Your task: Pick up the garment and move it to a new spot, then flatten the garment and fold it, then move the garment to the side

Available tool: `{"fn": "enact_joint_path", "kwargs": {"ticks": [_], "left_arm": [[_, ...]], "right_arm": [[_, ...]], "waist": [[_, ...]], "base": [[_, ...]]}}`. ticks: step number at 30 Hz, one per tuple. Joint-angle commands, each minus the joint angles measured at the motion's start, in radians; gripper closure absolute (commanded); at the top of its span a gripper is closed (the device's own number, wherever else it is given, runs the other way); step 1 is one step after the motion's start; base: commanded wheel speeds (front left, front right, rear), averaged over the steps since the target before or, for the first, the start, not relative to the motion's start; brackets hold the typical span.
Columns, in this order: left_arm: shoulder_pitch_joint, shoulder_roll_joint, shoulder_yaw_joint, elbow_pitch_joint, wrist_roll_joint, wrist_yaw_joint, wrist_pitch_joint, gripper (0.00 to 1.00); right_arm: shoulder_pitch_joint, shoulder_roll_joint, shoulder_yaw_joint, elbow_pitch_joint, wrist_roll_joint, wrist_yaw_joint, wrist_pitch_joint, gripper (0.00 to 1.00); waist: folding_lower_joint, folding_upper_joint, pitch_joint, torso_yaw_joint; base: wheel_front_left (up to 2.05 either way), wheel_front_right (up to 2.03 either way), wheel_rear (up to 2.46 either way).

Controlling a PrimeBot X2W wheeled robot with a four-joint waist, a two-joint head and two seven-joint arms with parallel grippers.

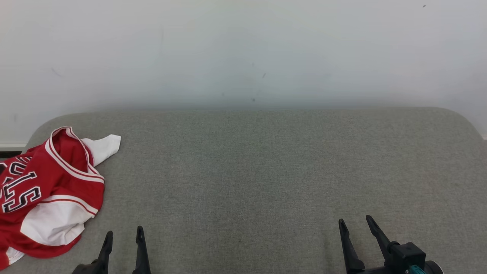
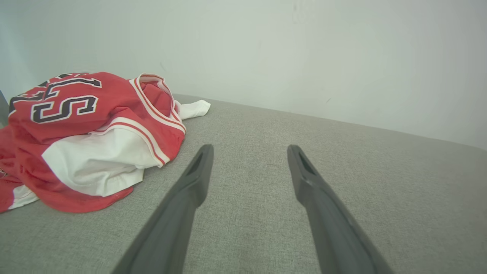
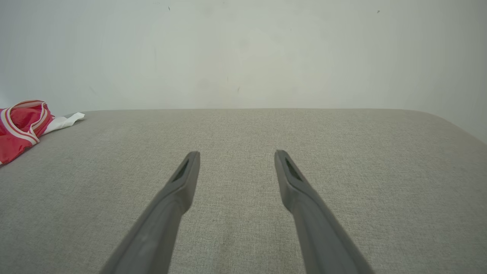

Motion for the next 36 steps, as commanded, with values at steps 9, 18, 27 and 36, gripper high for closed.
{"fn": "enact_joint_path", "kwargs": {"ticks": [9,18,27,36], "left_arm": [[0.003,0.001,-0.01,0.01,-0.009,0.006,-0.001,0.0],[0.013,0.005,0.005,0.018,0.024,0.009,-0.001,0.0],[0.031,0.031,0.039,0.014,0.051,0.005,-0.001,0.0],[0.062,0.026,0.097,-0.047,0.035,0.027,-0.001,0.0]], "right_arm": [[-0.002,-0.002,0.004,0.005,-0.009,0.003,-0.005,0.0],[0.017,-0.002,-0.003,0.002,0.0,0.003,-0.005,0.0],[0.023,-0.002,0.023,-0.004,0.042,0.003,-0.006,0.0],[-0.048,-0.002,0.091,0.012,0.041,0.003,-0.005,0.0]], "waist": [[0.0,0.0,-0.001,0.04],[0.0,0.0,-0.016,0.203],[0.0,0.0,-0.025,0.398],[0.0,0.0,0.023,0.456]], "base": [[0.0,0.0,0.0],[0.0,0.0,0.0],[0.0,0.0,0.0],[0.0,0.0,0.0]]}}
